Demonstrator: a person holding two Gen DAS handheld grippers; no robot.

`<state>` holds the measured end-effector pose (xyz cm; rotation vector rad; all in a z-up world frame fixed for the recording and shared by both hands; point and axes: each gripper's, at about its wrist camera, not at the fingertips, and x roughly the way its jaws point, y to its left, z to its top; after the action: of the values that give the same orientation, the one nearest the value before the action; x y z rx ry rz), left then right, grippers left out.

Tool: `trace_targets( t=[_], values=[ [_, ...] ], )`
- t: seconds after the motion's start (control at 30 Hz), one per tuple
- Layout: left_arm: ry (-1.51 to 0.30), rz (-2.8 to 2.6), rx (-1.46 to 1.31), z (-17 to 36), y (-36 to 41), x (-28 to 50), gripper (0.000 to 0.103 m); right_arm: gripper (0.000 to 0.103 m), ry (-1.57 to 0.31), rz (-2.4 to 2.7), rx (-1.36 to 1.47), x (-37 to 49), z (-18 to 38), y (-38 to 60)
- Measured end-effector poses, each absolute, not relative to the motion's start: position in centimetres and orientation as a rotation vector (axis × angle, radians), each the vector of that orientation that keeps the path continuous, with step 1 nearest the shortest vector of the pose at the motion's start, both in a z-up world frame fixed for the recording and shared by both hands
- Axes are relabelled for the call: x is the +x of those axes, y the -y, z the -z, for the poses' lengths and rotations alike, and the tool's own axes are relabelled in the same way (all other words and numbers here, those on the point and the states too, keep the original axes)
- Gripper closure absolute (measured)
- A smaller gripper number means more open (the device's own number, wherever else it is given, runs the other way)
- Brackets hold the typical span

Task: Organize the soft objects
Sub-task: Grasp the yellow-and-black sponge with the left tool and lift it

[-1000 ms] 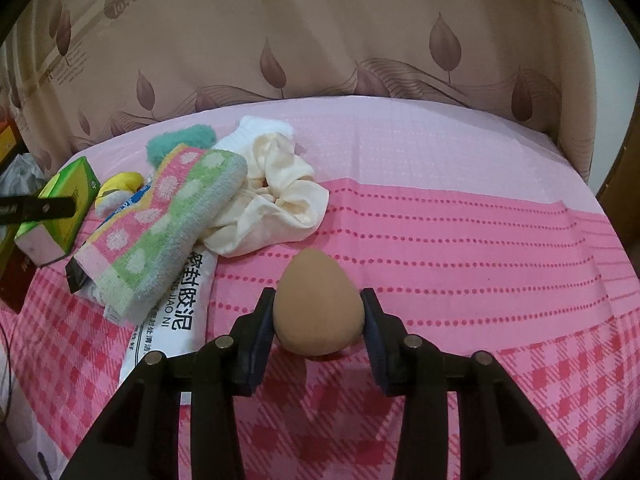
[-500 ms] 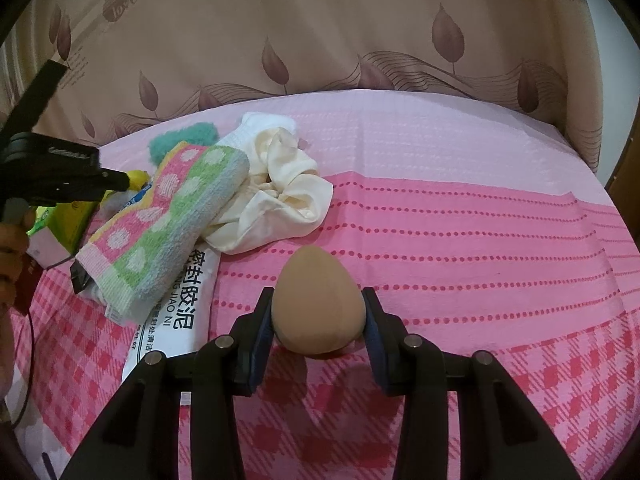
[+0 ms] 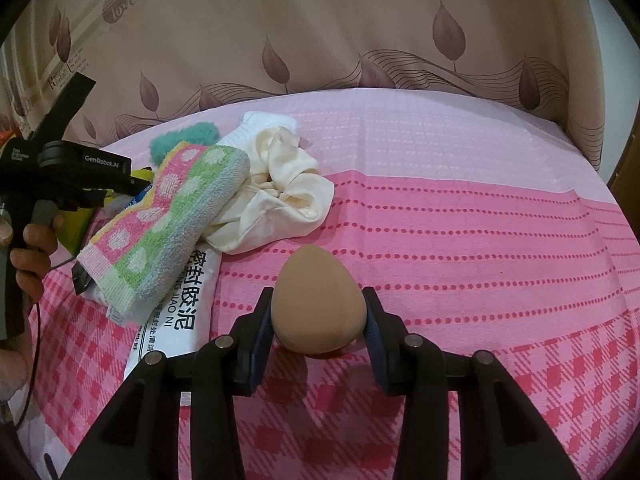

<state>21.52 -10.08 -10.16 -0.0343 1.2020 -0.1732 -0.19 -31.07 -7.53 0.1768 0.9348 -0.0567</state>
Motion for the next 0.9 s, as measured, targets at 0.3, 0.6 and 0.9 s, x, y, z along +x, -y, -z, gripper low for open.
trace_targets(
  t=[0.3,0.6,0.9],
  values=[
    [-1.173,0.231,-0.032,9.3,9.9,20.2,0.069,0.064,-0.934,0.059,0.175,-0.2,7.6,31.1],
    [-1.108,0.275,0.013,5.5,9.8,17.5,0.069,0.064,-0.935,0.068,0.160,-0.1,7.8,30.9],
    [-1.064,0.257,0.034,2.1,6.4,15.3,0.069,0.064,-0.939,0.077,0.139,-0.1,8.0,30.5]
  ],
)
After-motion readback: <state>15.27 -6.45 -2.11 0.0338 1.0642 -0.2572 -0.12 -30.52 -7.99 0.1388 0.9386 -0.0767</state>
